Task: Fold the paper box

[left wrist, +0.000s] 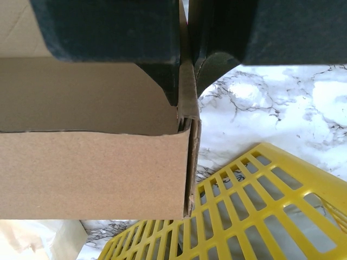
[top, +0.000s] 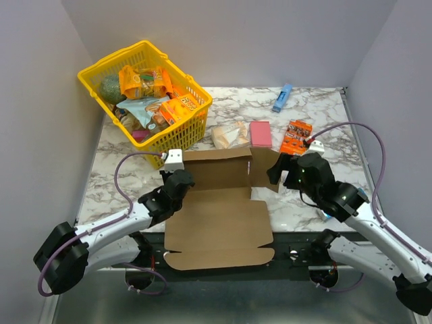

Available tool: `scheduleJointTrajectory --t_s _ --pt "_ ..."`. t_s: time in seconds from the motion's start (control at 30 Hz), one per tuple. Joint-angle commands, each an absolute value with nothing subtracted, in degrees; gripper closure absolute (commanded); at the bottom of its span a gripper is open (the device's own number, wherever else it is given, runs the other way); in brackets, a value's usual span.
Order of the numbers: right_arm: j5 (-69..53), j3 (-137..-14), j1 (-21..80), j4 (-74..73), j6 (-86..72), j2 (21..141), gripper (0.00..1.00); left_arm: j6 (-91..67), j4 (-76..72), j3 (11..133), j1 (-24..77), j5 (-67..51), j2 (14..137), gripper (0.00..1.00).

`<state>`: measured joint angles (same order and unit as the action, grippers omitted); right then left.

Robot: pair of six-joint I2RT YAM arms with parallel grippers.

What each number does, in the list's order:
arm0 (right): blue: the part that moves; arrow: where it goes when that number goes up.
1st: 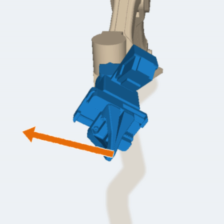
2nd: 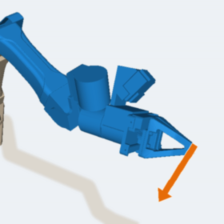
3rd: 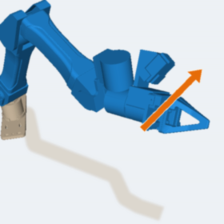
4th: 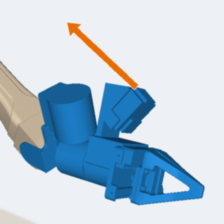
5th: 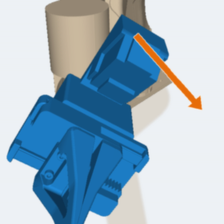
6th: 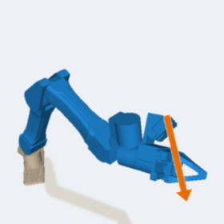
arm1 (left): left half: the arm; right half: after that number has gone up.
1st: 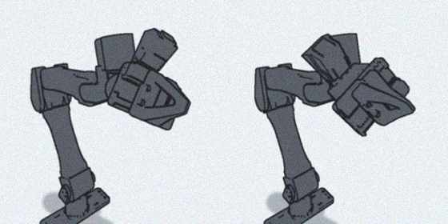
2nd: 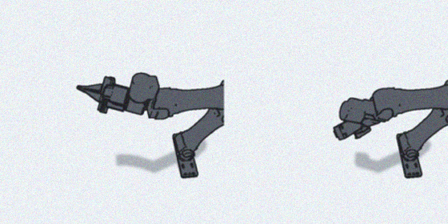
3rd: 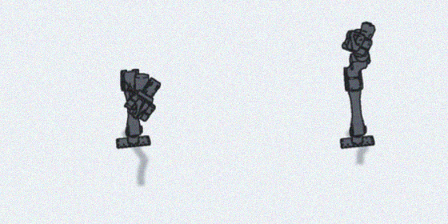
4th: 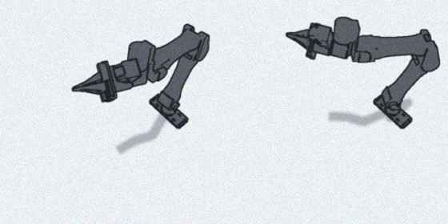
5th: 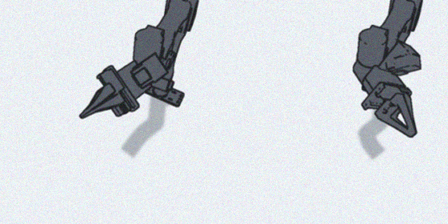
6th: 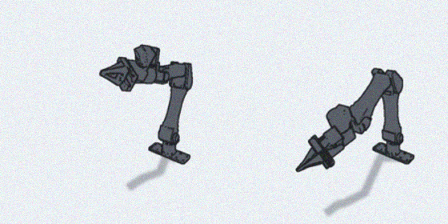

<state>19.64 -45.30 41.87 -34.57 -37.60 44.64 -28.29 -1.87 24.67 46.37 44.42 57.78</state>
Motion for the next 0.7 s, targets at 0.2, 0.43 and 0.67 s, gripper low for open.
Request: scheduleJointTrajectory --t_s 0.2,0.43,0.67 --pt "9.86 -39.74 30.50 -21.55 -21.72 51.50 0.04 -28.83 -2.11 23.47 45.88 42.89 55.63 1.00" --pt "9.32 -35.78 30.50 -13.02 -17.41 56.42 0.24 -28.92 -2.37 22.85 45.79 42.89 54.76 1.00" --pt "9.24 -35.86 30.50 -11.42 -11.16 57.75 0.80 -29.53 -2.81 22.15 45.79 42.36 54.40 1.00"
